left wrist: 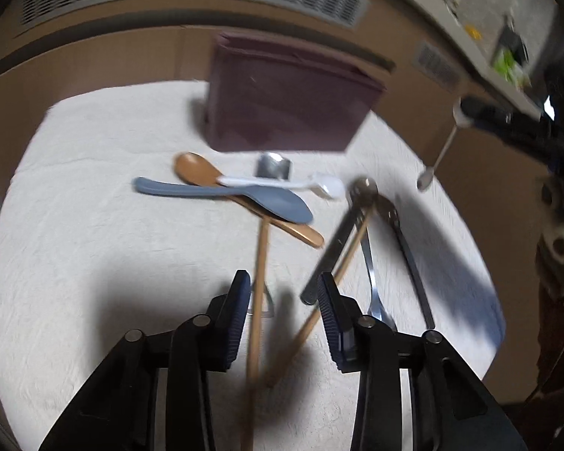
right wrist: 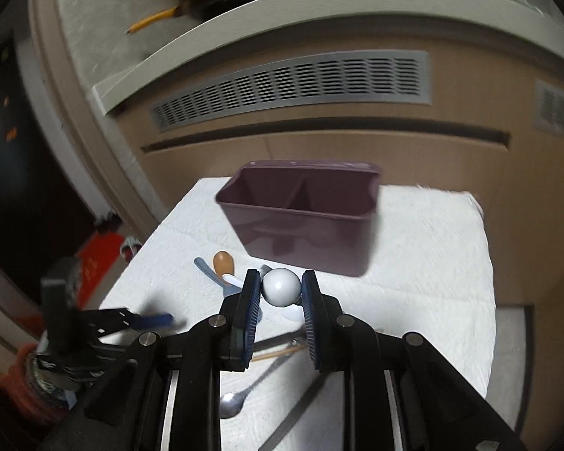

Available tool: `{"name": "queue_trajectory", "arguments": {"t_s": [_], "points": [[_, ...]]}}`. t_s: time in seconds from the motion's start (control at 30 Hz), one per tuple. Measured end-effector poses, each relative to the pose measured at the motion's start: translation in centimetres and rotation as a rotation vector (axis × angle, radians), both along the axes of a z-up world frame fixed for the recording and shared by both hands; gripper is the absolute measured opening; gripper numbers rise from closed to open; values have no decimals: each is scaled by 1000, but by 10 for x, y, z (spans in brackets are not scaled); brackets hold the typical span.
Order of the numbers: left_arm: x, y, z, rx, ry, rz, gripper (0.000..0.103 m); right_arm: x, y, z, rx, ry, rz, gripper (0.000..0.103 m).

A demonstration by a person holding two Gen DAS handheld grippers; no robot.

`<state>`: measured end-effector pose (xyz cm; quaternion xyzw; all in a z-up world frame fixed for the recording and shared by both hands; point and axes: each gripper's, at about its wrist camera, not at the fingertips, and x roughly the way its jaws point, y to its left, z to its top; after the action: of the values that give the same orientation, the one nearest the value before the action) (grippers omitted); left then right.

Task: Organize utensils
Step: 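Grasp a wooden chopstick with the left tool while the right tool lifts the ball utensil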

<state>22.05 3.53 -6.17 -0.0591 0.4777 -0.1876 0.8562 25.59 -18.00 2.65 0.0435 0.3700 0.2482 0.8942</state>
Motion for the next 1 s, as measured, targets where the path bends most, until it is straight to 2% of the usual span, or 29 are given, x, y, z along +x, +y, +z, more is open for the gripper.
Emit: {"name": "queue_trajectory", "arguments": {"t_s": [0.1, 0.2, 0.3, 0.4, 0.63, 0.73, 0.8, 0.87, 0.93, 1.0], "points": [[16, -20, -5, 133, 46, -55, 24, -6, -9, -4, -8, -2, -35, 20], [30, -30, -16, 209, 93, -60, 18, -7, -16, -10, 10, -9, -40, 20], [37, -31, -17, 218, 87, -28, 6, -8, -17, -14, 16, -25, -44, 20], [34, -25, -7, 174, 52, 22, 6, -11, -21, -13, 46, -28, -38, 20], [-3, -7, 57, 2, -203, 101, 6, -23, -26, 4, 76, -52, -33, 20], [-2, -3, 86, -12, -319, 164, 6, -23, -27, 11, 121, -47, -25, 20], [9, 0, 115, -46, -393, 190, 6, -23, -27, 20, 156, -56, -25, 20], [19, 2, 149, -95, -479, 211, 6, -19, -26, 42, 199, -87, -21, 20], [40, -1, 188, -173, -604, 233, 6, -12, -24, 77, 245, -142, -7, 20], [63, -3, 207, -241, -684, 227, 6, -3, -24, 108, 281, -198, -6, 20]]}}
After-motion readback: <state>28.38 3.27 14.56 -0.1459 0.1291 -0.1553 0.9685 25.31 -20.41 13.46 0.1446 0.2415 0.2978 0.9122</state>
